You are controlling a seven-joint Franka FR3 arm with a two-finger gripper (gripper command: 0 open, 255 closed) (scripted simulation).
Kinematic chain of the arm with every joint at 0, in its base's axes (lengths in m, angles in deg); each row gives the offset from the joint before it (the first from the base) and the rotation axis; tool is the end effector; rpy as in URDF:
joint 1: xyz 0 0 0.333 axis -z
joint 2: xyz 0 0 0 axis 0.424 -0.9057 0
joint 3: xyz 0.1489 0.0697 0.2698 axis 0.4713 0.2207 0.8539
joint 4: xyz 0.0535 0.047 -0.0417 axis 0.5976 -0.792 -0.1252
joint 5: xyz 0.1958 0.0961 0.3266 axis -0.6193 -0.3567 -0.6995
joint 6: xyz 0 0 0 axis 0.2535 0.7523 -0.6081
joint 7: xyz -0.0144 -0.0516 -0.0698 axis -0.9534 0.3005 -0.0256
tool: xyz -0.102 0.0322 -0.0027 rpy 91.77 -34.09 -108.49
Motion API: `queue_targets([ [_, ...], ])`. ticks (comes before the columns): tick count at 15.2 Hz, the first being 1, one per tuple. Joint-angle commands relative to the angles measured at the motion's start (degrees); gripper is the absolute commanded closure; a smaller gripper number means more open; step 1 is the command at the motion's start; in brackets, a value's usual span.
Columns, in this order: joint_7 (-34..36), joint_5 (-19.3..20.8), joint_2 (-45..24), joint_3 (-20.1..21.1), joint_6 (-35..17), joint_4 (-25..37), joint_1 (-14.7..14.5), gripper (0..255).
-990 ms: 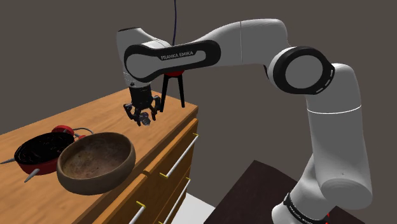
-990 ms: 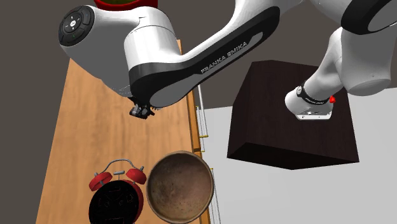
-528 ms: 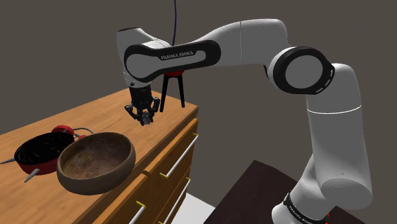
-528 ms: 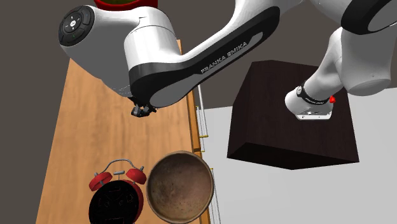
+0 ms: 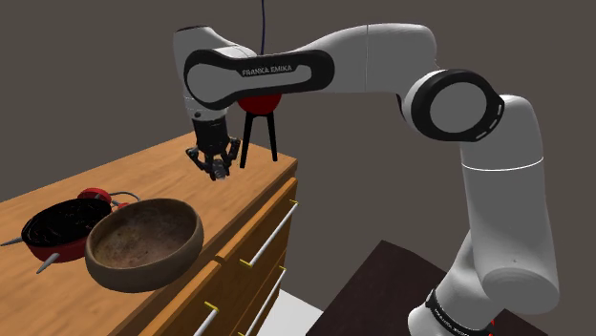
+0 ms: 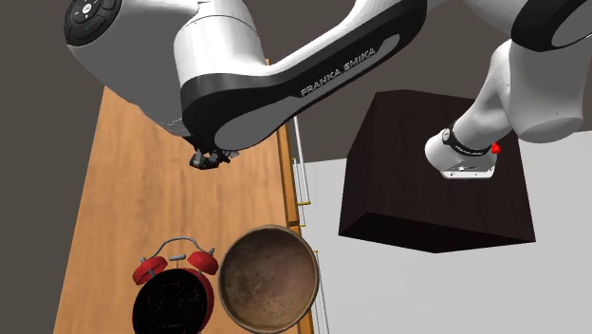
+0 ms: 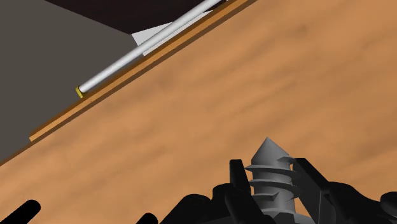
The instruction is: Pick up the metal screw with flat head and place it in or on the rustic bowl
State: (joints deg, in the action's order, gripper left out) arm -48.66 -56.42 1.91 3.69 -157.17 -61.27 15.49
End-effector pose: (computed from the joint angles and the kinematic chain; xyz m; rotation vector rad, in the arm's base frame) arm 0.6402 0.2594 0.4395 3.0189 -0.2695 -0.1055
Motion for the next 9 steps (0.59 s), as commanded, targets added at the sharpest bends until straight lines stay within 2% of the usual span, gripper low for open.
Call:
queue_targets([
  [1, -0.1, -0.1, 0.3, 0.1, 1.4, 1.1, -0.1, 255],
  [9, -0.7, -0.1, -0.1, 0.1, 7.7, 7.9, -0.8, 255],
])
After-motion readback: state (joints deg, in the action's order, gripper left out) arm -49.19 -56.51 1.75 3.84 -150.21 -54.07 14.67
